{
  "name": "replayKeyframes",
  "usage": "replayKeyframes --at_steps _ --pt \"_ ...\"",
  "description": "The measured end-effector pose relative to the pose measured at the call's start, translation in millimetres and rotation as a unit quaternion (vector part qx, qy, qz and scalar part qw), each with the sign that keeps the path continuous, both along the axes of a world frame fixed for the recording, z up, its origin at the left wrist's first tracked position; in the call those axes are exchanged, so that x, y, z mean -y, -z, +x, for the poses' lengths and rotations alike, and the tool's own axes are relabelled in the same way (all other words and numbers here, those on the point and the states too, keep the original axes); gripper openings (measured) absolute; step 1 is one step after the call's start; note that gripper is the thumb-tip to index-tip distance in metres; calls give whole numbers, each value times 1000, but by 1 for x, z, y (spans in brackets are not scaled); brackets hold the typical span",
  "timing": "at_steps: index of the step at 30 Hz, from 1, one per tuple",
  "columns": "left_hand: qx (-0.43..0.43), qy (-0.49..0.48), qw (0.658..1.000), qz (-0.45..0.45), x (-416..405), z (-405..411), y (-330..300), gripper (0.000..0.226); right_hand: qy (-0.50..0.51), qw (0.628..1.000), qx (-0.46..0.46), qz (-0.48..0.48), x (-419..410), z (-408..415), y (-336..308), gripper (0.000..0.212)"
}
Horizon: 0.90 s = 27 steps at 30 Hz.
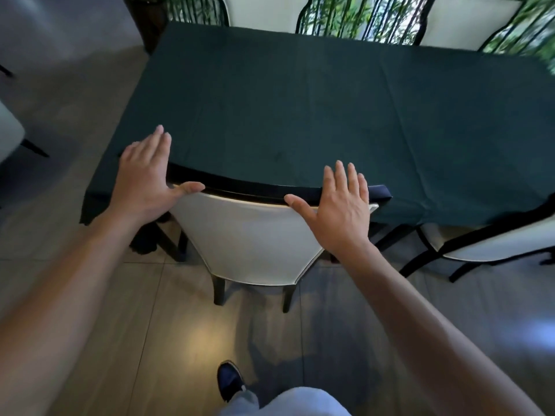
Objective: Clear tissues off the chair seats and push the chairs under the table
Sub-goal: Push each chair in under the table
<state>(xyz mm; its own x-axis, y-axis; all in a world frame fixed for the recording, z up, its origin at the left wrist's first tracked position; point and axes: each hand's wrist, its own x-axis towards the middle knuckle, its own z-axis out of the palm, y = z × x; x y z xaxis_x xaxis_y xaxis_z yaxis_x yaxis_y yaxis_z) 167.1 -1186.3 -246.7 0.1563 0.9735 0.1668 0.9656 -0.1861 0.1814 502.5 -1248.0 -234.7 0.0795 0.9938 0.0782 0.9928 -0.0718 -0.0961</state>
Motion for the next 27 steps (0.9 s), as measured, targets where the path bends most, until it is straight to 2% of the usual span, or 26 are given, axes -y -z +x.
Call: replayKeyframes --at_steps 10,22,27 --pt "5 -15 1000 15 48 -31 38 132 -51 998 4 29 24 -24 29 112" --pt "-10 -53 998 40 42 64 50 127 -105 982 -31 156 -18 78 63 97" --pt "-30 -42 998 31 26 63 46 127 -102 987 -11 125 -29 79 58 102"
